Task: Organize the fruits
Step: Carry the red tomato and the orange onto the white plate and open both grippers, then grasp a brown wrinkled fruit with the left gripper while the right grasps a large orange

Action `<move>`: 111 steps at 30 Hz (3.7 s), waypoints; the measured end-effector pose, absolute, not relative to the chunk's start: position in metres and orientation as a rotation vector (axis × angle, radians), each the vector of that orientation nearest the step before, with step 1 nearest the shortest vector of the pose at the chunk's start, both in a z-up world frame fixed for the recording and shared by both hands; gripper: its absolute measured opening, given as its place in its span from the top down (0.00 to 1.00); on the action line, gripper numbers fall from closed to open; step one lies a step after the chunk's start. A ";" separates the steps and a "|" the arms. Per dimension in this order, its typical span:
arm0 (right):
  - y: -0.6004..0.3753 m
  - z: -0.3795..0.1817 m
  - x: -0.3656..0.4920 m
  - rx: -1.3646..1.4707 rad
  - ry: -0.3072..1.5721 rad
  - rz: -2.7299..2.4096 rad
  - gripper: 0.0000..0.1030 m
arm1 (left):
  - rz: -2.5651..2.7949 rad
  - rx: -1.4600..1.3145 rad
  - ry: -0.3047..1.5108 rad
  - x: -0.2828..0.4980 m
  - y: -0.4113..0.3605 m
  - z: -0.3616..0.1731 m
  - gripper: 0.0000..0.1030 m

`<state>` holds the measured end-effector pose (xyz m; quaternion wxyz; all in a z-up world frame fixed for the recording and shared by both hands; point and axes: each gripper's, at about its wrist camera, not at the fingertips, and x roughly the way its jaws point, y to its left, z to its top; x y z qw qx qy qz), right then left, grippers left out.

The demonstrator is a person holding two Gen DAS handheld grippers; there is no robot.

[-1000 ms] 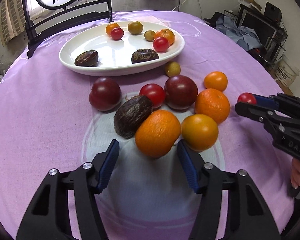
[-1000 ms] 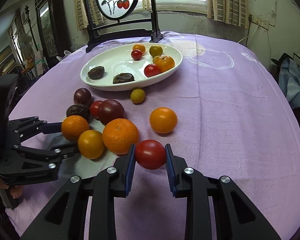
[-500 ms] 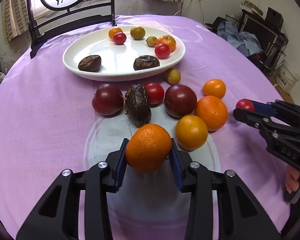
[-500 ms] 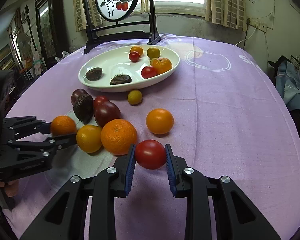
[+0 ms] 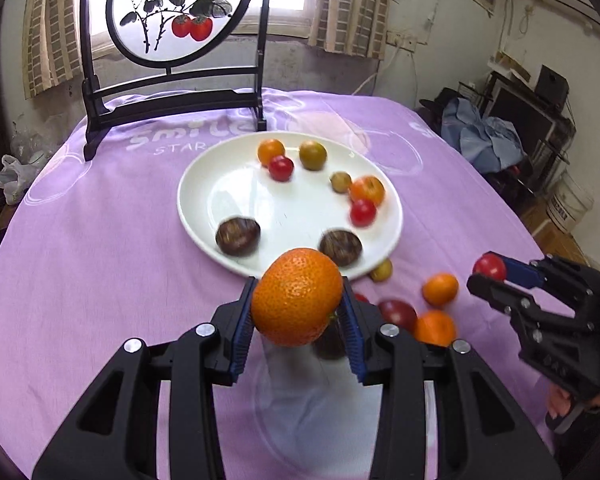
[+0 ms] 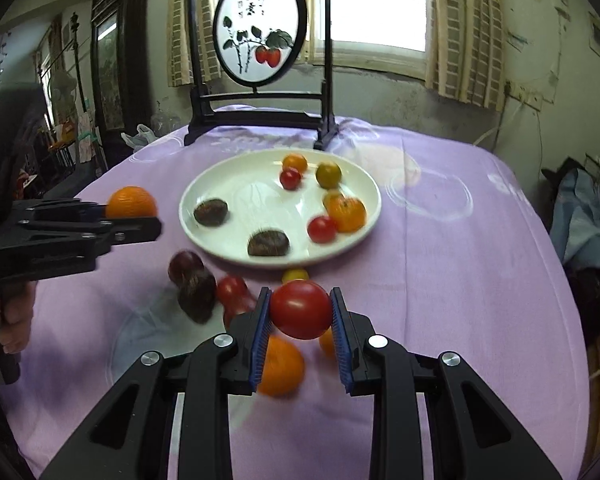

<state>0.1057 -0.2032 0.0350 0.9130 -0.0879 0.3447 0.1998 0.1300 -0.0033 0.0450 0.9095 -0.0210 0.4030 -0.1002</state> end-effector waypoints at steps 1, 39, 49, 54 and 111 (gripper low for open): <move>-0.196 0.038 0.113 -0.190 0.705 0.419 0.72 | -0.196 -0.054 0.835 0.141 -0.002 0.045 0.63; -0.220 0.002 0.105 -0.083 0.818 0.370 0.48 | -0.120 -0.091 0.828 0.118 0.004 0.019 0.15; -0.211 -0.019 0.078 -0.184 0.875 0.348 0.48 | -0.098 -0.125 0.837 0.101 0.025 0.002 0.14; -0.199 -0.033 0.082 -0.245 0.914 0.337 0.49 | -0.101 -0.127 0.851 0.103 0.028 -0.004 0.14; -0.203 -0.024 0.081 -0.184 0.866 0.375 0.56 | -0.153 -0.122 0.912 0.121 -0.030 -0.030 0.39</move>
